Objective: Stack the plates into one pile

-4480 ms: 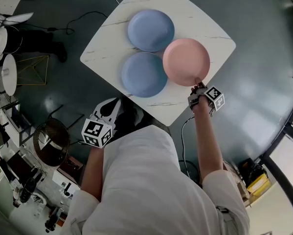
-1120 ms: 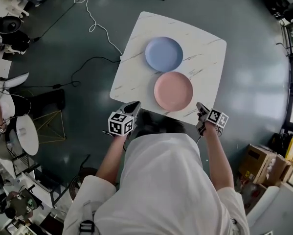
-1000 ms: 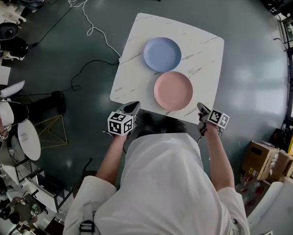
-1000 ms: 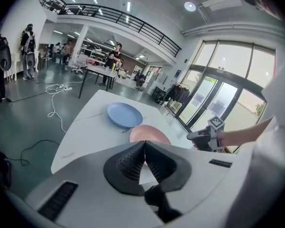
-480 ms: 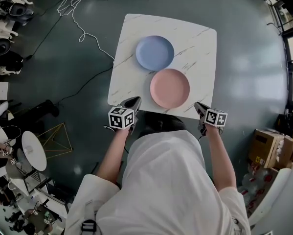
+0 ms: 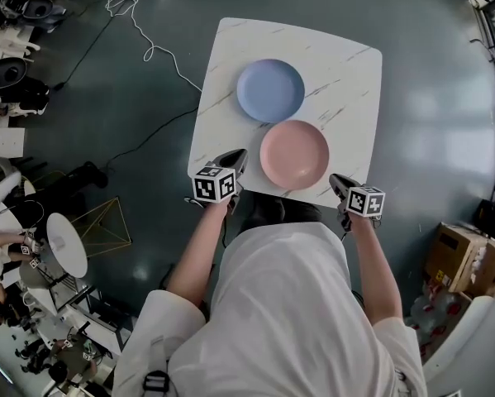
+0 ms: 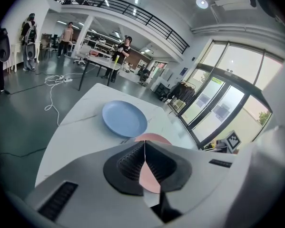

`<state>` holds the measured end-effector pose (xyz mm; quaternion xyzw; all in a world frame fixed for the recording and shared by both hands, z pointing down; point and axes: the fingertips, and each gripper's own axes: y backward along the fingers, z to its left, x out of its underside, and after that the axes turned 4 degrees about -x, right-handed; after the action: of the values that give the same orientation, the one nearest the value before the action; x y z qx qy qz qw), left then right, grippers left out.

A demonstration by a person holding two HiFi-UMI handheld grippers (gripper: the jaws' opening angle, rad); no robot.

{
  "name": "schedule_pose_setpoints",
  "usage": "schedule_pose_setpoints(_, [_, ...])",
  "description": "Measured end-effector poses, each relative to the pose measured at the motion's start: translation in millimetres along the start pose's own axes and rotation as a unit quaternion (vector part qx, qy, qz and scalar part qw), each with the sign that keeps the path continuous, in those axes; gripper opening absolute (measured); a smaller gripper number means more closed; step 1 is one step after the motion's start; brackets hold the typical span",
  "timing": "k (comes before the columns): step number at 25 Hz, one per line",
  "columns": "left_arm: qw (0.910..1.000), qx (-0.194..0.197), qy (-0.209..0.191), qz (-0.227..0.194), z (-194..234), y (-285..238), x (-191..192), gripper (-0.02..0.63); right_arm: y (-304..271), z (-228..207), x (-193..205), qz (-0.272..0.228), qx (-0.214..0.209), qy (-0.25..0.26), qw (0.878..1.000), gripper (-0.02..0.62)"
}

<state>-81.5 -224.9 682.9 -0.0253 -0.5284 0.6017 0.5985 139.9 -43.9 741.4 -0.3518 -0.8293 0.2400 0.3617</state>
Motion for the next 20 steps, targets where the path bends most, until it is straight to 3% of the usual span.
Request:
schedule_pose_setpoints(7, [0.9992,-0.031,-0.023,0.005,25.3,-39.9,-24.6,0.014,-13.0,-0.1,-13.2,0.024,-0.005,0.019,1.000,0.041])
schedule_pose_setpoints(11, [0.9987,-0.046,0.013,0.020,47.0,-64.1,-26.9,0.016,-17.7,5.3,-14.2,0.049,-0.011,0.058,0.997,0.041])
schedule_pose_setpoints(15, [0.9972,-0.042,0.044,0.043,64.6,-91.0,-26.5,0.020,-24.2,3.9,-15.7,0.060,-0.015,0.052,0.997,0.041])
schedule_pose_setpoints(20, [0.9902,-0.040,0.113,0.072,83.8,-124.6,-29.3,0.115,-36.7,0.1,-16.9,0.073,-0.019,0.042,0.996,0.041])
